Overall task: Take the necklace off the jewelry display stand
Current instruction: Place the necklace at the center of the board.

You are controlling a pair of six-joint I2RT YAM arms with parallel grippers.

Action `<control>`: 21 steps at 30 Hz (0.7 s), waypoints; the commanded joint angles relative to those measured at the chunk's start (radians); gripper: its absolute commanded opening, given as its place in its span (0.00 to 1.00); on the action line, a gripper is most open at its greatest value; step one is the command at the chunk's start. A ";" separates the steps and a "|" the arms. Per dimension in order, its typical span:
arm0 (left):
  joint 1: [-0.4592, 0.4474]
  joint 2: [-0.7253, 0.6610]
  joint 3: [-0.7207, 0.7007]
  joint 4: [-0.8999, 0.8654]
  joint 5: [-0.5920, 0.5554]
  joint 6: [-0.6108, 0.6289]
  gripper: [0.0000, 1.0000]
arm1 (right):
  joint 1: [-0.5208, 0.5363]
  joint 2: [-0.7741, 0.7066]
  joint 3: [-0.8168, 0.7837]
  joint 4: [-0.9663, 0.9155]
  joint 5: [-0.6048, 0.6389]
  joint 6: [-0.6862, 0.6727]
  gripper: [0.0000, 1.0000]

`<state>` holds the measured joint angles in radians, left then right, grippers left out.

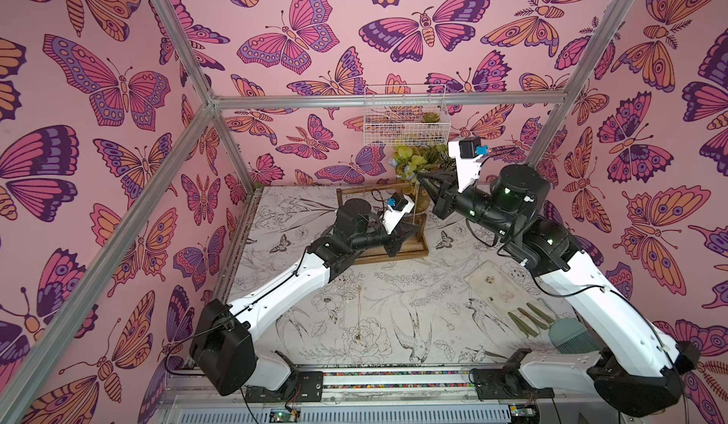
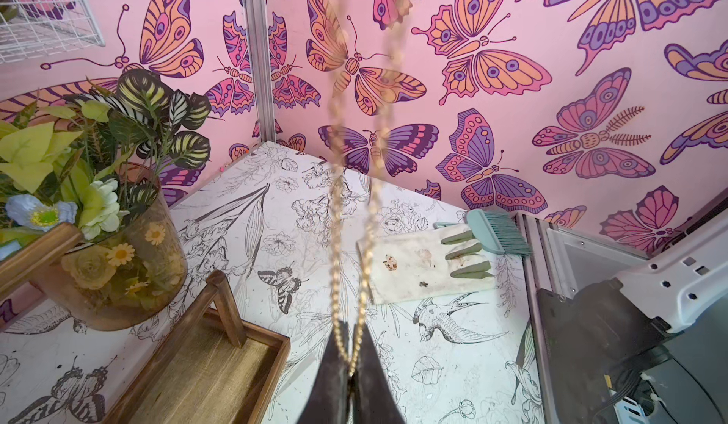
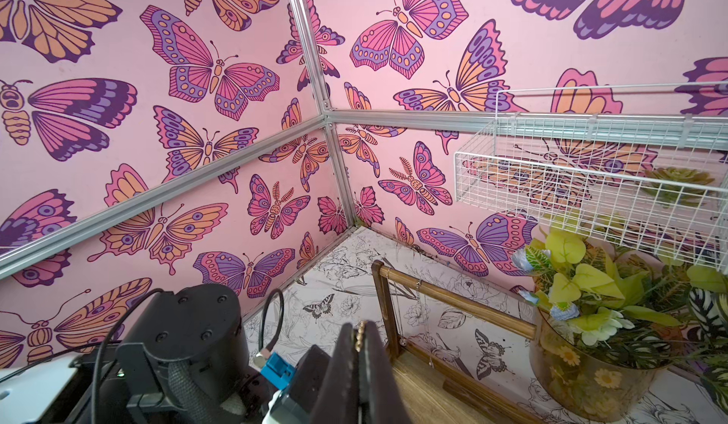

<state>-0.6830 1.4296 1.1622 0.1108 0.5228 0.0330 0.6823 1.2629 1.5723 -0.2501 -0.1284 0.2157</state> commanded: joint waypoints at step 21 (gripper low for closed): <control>-0.025 -0.249 -0.244 -0.064 -0.129 -0.075 0.01 | 0.057 0.011 -0.210 0.120 -0.013 0.107 0.00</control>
<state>-0.7013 1.2209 0.9588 0.0723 0.4255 -0.0208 0.7242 1.2663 1.3743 -0.1810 -0.1501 0.2958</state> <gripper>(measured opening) 0.062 0.068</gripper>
